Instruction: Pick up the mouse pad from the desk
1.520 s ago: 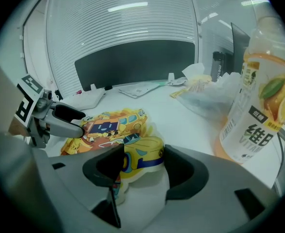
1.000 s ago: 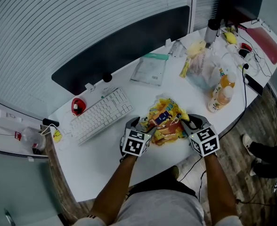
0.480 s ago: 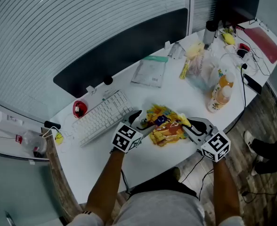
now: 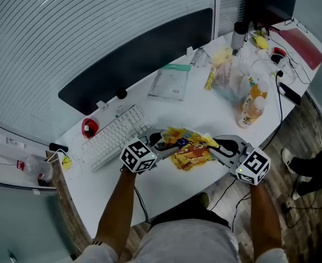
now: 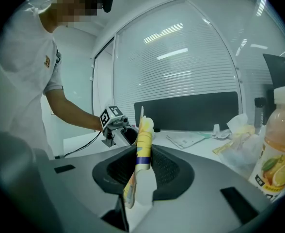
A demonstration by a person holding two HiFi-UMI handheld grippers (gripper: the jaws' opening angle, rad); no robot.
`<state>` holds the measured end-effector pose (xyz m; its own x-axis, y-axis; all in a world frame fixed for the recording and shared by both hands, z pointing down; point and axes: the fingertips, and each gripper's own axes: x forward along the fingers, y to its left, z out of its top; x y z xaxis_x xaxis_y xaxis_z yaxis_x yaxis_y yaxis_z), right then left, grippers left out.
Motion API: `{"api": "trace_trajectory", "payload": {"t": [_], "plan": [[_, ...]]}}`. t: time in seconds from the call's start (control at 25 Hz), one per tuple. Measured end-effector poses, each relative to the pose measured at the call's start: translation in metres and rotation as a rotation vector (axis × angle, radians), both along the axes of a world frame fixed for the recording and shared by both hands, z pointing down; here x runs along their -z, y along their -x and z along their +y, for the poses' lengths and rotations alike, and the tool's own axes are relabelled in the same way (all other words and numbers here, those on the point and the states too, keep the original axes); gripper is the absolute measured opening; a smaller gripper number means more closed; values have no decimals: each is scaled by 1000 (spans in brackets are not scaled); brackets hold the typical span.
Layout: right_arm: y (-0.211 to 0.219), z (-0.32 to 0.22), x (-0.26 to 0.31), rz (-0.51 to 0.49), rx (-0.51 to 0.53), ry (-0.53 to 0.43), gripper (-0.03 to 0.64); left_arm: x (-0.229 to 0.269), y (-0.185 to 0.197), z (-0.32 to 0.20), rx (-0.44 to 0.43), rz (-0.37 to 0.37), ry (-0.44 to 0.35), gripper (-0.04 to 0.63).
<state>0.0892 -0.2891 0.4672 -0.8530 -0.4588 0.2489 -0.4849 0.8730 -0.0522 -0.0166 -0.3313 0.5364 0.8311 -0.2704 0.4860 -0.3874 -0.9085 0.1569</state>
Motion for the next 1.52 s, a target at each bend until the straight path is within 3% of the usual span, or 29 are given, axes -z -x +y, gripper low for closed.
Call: {"api": "trace_trajectory", "payload": {"t": [0.44, 0.84, 1.08, 1.52], "plan": [[-14, -7, 19, 94, -132, -154, 95, 40, 3, 20, 17, 103, -67, 35], [-21, -10, 41, 110, -205, -229, 179, 71, 9, 38, -12, 118, -137, 23], [-35, -15, 68, 30, -289, -292, 202, 80, 13, 42, -10, 119, -163, 23], [-45, -10, 54, -41, -288, -161, 225, 123, 4, 50, -37, 214, -209, 23]]}}
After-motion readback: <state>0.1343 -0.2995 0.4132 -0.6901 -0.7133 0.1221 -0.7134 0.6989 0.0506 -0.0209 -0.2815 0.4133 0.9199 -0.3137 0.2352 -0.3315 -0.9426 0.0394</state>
